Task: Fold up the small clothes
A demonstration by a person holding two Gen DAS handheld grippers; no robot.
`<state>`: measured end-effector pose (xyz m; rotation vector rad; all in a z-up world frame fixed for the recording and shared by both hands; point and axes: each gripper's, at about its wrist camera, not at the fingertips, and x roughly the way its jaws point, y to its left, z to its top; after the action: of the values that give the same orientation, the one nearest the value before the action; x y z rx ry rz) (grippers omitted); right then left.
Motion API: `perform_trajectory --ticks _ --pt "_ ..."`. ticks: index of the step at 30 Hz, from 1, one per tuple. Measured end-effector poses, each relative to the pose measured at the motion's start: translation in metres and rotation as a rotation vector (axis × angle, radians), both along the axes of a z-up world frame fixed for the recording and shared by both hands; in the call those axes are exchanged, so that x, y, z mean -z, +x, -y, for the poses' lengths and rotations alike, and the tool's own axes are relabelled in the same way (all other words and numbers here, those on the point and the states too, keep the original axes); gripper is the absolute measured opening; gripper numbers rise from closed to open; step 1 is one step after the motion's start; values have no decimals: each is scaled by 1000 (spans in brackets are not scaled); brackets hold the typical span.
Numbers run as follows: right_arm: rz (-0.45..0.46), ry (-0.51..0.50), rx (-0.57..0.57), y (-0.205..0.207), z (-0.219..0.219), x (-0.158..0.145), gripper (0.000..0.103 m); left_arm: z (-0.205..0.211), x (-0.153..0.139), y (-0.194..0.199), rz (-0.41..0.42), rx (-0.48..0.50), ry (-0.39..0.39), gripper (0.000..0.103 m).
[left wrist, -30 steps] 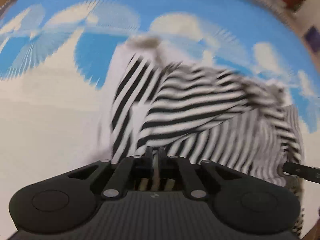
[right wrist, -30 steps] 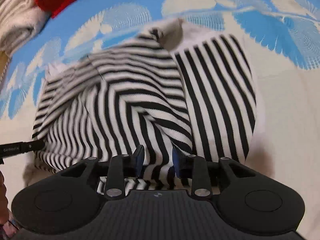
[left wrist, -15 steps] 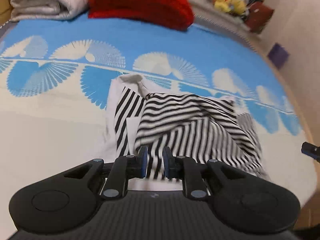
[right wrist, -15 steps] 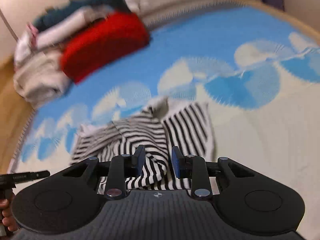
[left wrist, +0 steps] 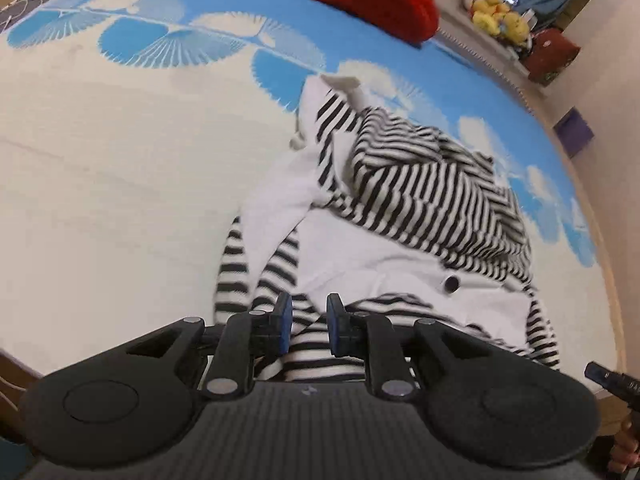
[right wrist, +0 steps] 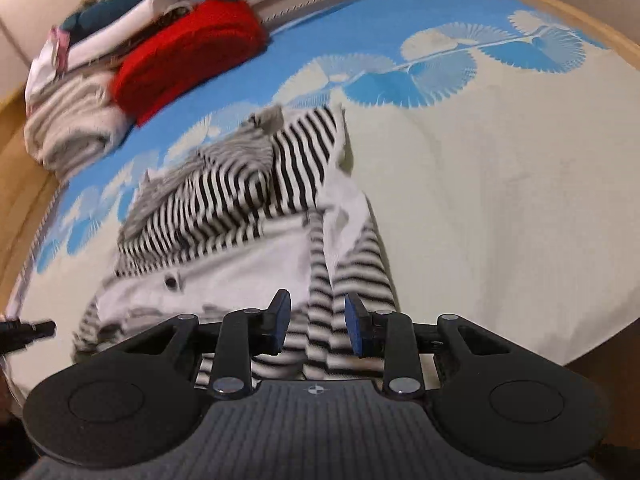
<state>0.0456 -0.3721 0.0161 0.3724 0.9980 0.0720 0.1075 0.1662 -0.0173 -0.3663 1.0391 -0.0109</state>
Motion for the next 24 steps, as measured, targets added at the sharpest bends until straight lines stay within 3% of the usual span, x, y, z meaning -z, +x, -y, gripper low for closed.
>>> perform_trajectory --ticks 2,6,8,10,14,24 --pt "-51 -15 -9 -7 0 15 32 -2 4 -1 -25 1 14 38" --pt "-129 -22 -26 -8 1 34 34 -4 14 -6 -65 1 55 50" --pt "-151 -44 -23 -11 0 38 40 -4 21 -8 -98 1 53 65" --pt "-171 -36 -16 -11 0 42 43 0 27 -7 -132 7 42 69" --pt "-211 -12 -14 -6 -3 51 51 7 32 -4 -153 -6 91 72" --pt "-287 -35 -32 -1 -6 69 55 7 50 5 -251 -24 53 72"
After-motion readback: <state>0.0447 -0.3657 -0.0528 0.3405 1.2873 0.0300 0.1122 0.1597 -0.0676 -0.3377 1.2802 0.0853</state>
